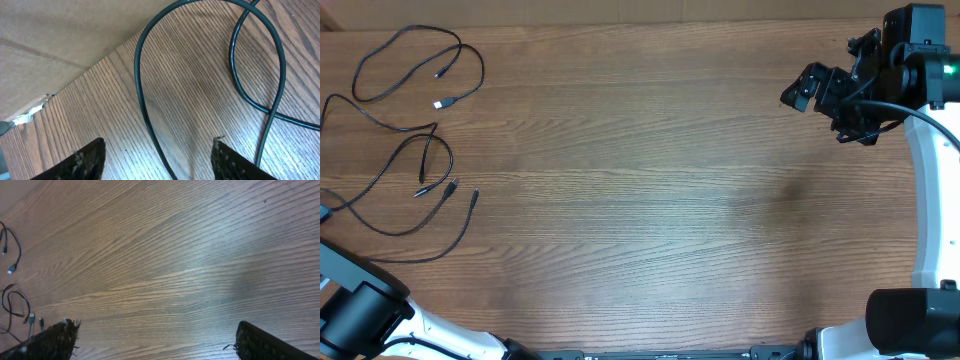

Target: Untangle cables

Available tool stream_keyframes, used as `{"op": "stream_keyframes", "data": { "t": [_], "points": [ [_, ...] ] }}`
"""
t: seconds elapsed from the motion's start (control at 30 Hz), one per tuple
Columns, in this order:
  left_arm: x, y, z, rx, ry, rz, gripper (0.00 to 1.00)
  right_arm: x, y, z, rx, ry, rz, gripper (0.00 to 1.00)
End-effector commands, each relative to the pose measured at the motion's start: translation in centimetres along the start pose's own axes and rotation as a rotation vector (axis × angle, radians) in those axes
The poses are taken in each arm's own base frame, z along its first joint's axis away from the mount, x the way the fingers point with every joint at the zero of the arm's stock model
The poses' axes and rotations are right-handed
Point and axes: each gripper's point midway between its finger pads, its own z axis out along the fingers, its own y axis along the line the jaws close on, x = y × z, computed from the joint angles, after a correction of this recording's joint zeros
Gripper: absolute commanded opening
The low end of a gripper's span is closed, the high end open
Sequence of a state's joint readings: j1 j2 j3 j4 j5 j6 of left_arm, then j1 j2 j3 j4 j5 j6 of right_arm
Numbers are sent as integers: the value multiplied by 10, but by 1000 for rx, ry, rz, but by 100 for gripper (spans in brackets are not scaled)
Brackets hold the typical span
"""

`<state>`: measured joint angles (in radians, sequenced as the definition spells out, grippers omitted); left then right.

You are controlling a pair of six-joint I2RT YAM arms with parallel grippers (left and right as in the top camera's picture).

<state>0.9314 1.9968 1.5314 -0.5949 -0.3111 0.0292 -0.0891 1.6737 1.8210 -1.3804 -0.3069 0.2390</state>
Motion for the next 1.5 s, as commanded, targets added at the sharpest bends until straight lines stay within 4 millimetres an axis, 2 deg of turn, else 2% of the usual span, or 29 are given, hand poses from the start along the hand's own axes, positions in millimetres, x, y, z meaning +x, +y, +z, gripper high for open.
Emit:
{"op": "stream_keyframes", "data": {
  "t": [0.0, 0.17, 0.33, 0.43, 0.53, 0.73, 0.77, 0.87, 1.07, 1.17, 1.2, 1.3, 1.4, 1.47],
  "points": [
    [-3, 16, 4, -51, -1, -29, 67, 0, 1, -3, 2, -12, -9, 100],
    [2, 36, 9, -70, 15, -63, 65, 0, 1, -3, 2, -12, -9, 100],
    [1, 40, 16, 23, 4, -110, 65, 0, 1, -3, 2, -12, -8, 100],
    [1, 29, 25, 114, 2, -124, 61, 0, 1, -3, 2, -12, -9, 100],
    [6, 14, 37, 173, 18, -119, 62, 0, 1, -3, 2, -12, -8, 100],
    [23, -9, 64, 169, 76, -73, 68, 0, 1, -3, 2, -12, -9, 100],
    [26, -7, 67, 144, 86, -68, 67, 0, 1, -3, 2, -12, -8, 100],
    [37, 11, 72, 27, 127, -55, 55, 0, 1, -3, 2, -12, -9, 100],
    [52, 57, 66, -211, 188, -34, 51, 0, 1, -3, 2, -12, -9, 100],
    [60, 81, 62, -322, 222, -26, 39, 0, 1, -3, 2, -12, -8, 100],
    [62, 87, 61, -343, 231, -26, 37, 0, 1, -3, 2, -12, -8, 100],
    [70, 97, 60, -356, 261, -33, 26, 0, 1, -3, 2, -12, -8, 100],
    [76, 104, 60, -359, 279, -60, 7, 0, 1, -3, 2, -12, -9, 100],
    [76, 106, 60, -364, 276, -84, 4, 0, 1, -3, 2, -12, -8, 100]
  ]
}}
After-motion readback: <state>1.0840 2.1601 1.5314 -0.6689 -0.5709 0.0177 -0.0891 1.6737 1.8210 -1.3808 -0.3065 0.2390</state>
